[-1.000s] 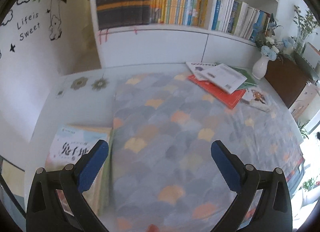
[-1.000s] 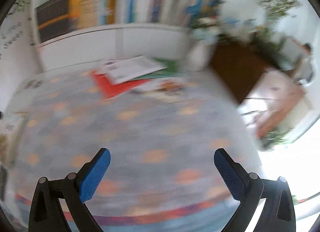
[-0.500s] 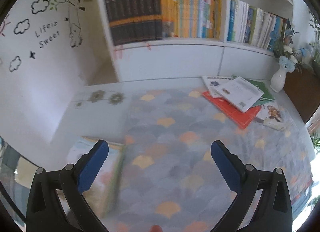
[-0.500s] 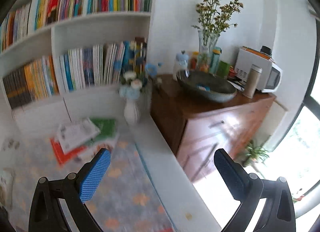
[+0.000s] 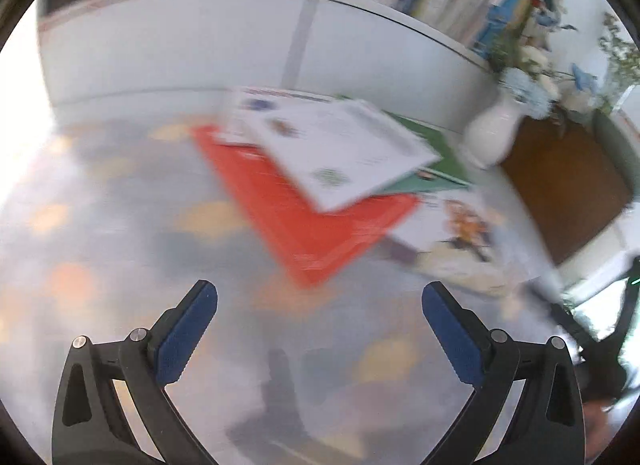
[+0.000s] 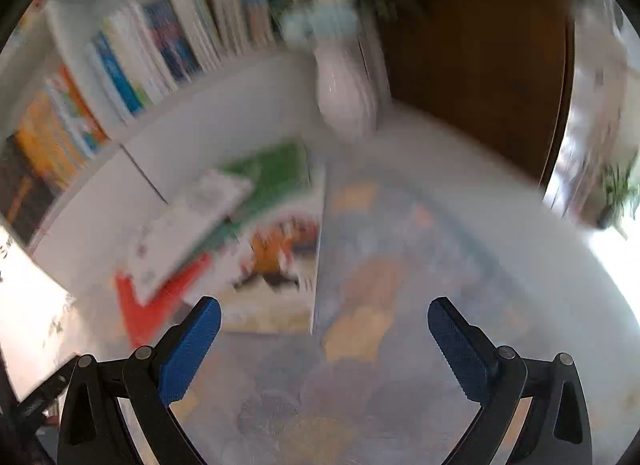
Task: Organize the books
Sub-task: 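Move both open grippers back to the book pile by the vase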
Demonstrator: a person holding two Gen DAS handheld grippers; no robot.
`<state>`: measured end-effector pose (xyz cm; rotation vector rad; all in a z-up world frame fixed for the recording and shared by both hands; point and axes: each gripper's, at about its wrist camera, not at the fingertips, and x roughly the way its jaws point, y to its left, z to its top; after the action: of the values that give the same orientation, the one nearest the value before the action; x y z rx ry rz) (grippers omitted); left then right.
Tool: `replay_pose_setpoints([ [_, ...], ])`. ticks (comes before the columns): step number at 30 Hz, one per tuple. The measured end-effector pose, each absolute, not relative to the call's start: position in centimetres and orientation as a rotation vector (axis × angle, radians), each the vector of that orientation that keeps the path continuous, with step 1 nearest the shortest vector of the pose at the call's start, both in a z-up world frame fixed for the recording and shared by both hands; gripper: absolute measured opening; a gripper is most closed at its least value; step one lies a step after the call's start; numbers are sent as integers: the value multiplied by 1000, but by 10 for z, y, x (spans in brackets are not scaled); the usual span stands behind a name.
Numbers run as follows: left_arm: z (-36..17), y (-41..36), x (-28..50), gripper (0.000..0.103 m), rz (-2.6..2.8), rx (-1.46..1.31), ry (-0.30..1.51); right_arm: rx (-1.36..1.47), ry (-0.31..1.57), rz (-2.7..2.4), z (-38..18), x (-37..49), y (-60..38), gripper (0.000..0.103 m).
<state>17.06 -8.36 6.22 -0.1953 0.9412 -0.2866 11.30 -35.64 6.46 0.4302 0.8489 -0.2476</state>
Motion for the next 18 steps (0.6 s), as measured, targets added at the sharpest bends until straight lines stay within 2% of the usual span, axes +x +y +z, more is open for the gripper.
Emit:
replay_pose_setpoints([
  [3, 50, -107, 180, 102, -380, -218, 963, 379, 902, -227, 38, 121, -343, 103],
  [7, 23, -121, 194, 102, -474, -241, 1015, 246, 906, -206, 32, 124, -333, 103],
  [10, 17, -123, 195, 102, -508, -286, 995, 231, 909, -189, 26, 127, -336, 103],
  [15, 14, -139, 193, 102, -507, -174, 943, 214, 907, -176, 25, 138, -338, 103],
  [18, 15, -141, 204, 102, -499, -228, 934, 194, 909, -166, 24, 142, -334, 103],
])
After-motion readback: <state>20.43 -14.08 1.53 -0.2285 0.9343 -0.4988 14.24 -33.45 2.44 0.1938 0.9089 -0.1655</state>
